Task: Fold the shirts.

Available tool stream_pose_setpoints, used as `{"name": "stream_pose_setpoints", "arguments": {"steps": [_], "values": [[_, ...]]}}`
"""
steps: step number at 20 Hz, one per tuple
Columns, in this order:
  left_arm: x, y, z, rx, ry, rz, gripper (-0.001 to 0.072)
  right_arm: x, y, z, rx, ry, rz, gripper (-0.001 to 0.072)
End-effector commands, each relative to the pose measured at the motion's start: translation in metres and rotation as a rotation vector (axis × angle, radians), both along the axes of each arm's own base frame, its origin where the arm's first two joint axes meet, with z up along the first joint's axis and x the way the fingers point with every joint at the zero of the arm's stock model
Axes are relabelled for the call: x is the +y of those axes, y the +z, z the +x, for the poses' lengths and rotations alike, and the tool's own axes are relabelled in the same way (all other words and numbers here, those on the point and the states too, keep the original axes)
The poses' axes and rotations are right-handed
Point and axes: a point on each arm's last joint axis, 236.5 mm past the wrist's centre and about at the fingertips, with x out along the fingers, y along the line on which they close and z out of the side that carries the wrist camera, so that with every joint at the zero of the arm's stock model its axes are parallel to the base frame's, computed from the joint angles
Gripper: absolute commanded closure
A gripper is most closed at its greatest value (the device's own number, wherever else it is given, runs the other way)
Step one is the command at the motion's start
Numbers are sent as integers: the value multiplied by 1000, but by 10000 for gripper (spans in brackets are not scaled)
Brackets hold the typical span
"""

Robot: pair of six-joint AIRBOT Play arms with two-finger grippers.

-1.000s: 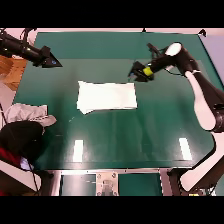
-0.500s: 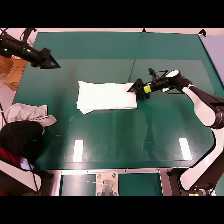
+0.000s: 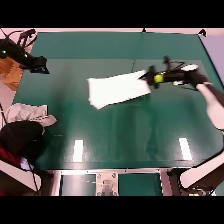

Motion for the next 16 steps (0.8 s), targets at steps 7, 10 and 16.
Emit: {"name": "stream_pose_setpoints", "arguments": {"steps": [7, 10, 16], "values": [[-18, -3, -3, 17, -28, 28, 680, -355, 52, -178, 94, -759, -340, 699], [-42, -3, -4, 15, -76, 29, 680, -419, 26, -297, 207, -1106, -362, 699], [-89, -3, -12, 14, -176, 30, 680, -401, -69, -407, 396, -1336, -253, 698]]}}
